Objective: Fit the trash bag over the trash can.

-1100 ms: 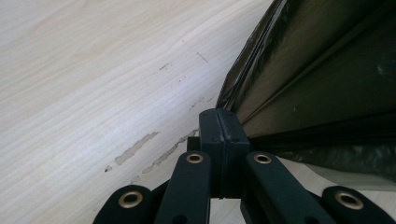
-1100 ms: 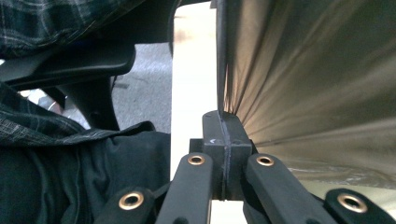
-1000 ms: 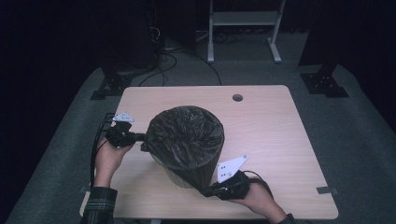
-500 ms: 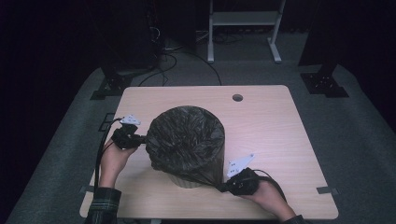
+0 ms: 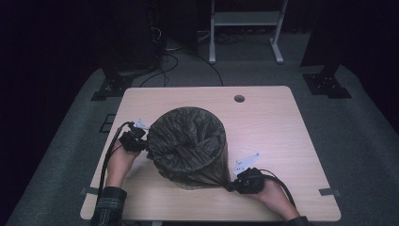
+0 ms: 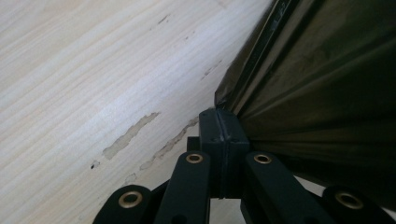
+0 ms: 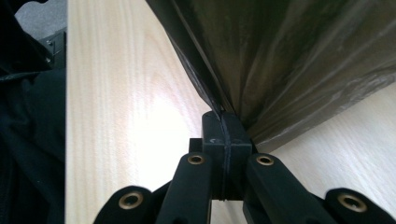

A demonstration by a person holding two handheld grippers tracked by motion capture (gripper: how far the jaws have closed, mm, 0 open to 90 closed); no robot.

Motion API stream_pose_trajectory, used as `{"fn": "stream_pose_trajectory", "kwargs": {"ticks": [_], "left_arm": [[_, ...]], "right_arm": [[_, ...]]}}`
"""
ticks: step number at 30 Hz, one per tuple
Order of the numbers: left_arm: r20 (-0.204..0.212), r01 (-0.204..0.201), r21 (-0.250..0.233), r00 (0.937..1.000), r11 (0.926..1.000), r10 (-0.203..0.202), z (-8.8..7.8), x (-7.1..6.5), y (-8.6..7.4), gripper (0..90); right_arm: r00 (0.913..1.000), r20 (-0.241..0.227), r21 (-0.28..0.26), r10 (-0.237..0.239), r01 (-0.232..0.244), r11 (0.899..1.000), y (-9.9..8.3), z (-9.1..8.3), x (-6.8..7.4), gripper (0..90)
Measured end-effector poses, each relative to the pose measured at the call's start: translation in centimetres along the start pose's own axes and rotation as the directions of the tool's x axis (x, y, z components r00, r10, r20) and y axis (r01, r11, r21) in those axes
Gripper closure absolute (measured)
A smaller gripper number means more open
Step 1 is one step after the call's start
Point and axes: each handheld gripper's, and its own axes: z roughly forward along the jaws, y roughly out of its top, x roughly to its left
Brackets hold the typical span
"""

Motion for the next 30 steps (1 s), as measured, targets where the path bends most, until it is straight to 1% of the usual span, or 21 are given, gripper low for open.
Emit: {"fn": "stream_pose_trajectory", "kwargs": {"ticks": [3, 4, 6, 7, 8, 9, 11, 13, 14, 15, 17, 18, 19, 21, 22, 23, 26, 27, 28, 29, 30], "left_arm": [[0.023, 0.005, 0.003, 0.9997, 1.0, -0.005, 0.5, -0.1, -0.2, 89.9], [0.044, 0.011, -0.011, 0.999, 0.9999, -0.01, 0.5, -0.1, -0.3, 89.9], [0.058, 0.015, -0.04, 0.9983, 0.9991, -0.012, 0.3, 0.0, -0.3, 89.9], [0.065, 0.02, -0.058, 0.9977, 0.9981, -0.017, 0.0, 0.0, -0.3, 88.5], [0.07, 0.028, -0.075, 0.9973, 0.9968, -0.023, -0.2, 0.1, -0.3, 83.1], [0.073, 0.035, -0.086, 0.9969, 0.9957, -0.029, -0.4, 0.2, -0.3, 78.3], [0.073, 0.051, -0.12, 0.9964, 0.9915, -0.042, -1.1, 0.3, -0.4, 65.7], [0.094, 0.069, -0.159, 0.9941, 0.9849, -0.054, -1.9, 0.5, -0.6, 53.5], [0.096, 0.072, -0.177, 0.9939, 0.9816, -0.055, -2.3, 0.5, -0.7, 46.1], [0.091, 0.061, -0.192, 0.9949, 0.9794, -0.044, -2.7, 0.4, -0.8, 40.4], [0.092, 0.062, -0.231, 0.9949, 0.9709, -0.042, -3.3, 0.3, -1.1, 28.6], [0.088, 0.061, -0.246, 0.9953, 0.9674, -0.04, -3.6, 0.3, -1.3, 24.2], [0.078, 0.054, -0.262, 0.9963, 0.9636, -0.034, -3.9, 0.2, -1.4, 19.7], [0.072, 0.054, -0.295, 0.9968, 0.9541, -0.034, -4.4, 0.2, -1.7, 16.1], [0.066, 0.06, -0.309, 0.997, 0.9493, -0.041, -4.7, 0.2, -1.9, 12.5], [0.061, 0.065, -0.318, 0.997, 0.9458, -0.048, -4.9, 0.2, -1.9, 8.3], [0.059, 0.074, -0.359, 0.9967, 0.9304, -0.056, -5.8, 0.4, -2.2, 8.0], [0.056, 0.074, -0.365, 0.9968, 0.9282, -0.057, -6.2, 0.5, -2.3, 8.0], [0.057, 0.077, -0.376, 0.9965, 0.9235, -0.06, -6.5, 0.5, -2.4, 8.0], [0.065, 0.085, -0.395, 0.9958, 0.915, -0.064, -6.8, 0.5, -2.5, 8.0], [0.066, 0.084, -0.398, 0.9958, 0.9135, -0.063, -7.1, 0.5, -2.5, 8.0]], "right_arm": [[0.9999, 0.007, -0.009, 0.012, -0.012, 1.0, -0.2, -0.2, -0.4, 90.0], [0.9999, 0.009, -0.012, 0.013, -0.013, 1.0, -0.3, -0.3, -0.5, 90.0], [0.9998, 0.013, -0.014, 0.016, -0.016, 1.0, -0.4, -0.4, -0.5, 89.9], [0.9998, 0.019, -0.02, 0.009, -0.009, 1.0, -0.4, -0.5, -0.5, 86.1], [0.9996, 0.025, -0.031, 0.012, -0.011, 0.999, -0.3, -0.6, -0.5, 74.5], [0.9994, 0.028, -0.041, 0.018, -0.017, 0.999, -0.2, -0.7, -0.5, 70.1], [0.9989, 0.033, -0.056, 0.033, -0.031, 0.998, -0.1, -1.1, -0.6, 59.6], [0.9976, 0.057, -0.069, 0.038, -0.034, 0.997, 0.0, -1.7, -0.7, 52.9], [0.9972, 0.06, -0.083, 0.043, -0.038, 0.996, 0.0, -2.1, -0.7, 48.6], [0.9967, 0.065, -0.092, 0.049, -0.043, 0.995, 0.0, -2.4, -0.7, 44.4], [0.9955, 0.081, -0.109, 0.05, -0.041, 0.993, 0.1, -3.0, -0.8, 35.7], [0.9946, 0.09, -0.115, 0.051, -0.041, 0.992, 0.1, -3.3, -0.8, 32.9], [0.9938, 0.096, -0.126, 0.057, -0.044, 0.991, 0.1, -3.6, -0.8, 25.8], [0.9927, 0.106, -0.155, 0.057, -0.04, 0.987, 0.2, -4.1, -0.8, 20.5], [0.9922, 0.11, -0.165, 0.058, -0.039, 0.986, 0.3, -4.3, -0.7, 17.2], [0.992, 0.111, -0.172, 0.06, -0.04, 0.984, 0.3, -4.4, -0.7, 16.2], [0.9913, 0.123, -0.184, 0.046, -0.023, 0.983, 0.5, -4.7, -0.4, 13.9], [0.9918, 0.12, -0.186, 0.045, -0.022, 0.982, 0.6, -4.8, -0.3, 13.9], [0.9923, 0.118, -0.19, 0.039, -0.016, 0.982, 0.6, -4.8, -0.3, 13.9], [0.9922, 0.119, -0.19, 0.037, -0.014, 0.982, 0.6, -4.8, -0.2, 13.9], [0.9924, 0.117, -0.19, 0.036, -0.013, 0.982, 0.7, -4.9, -0.2, 13.9]]}}
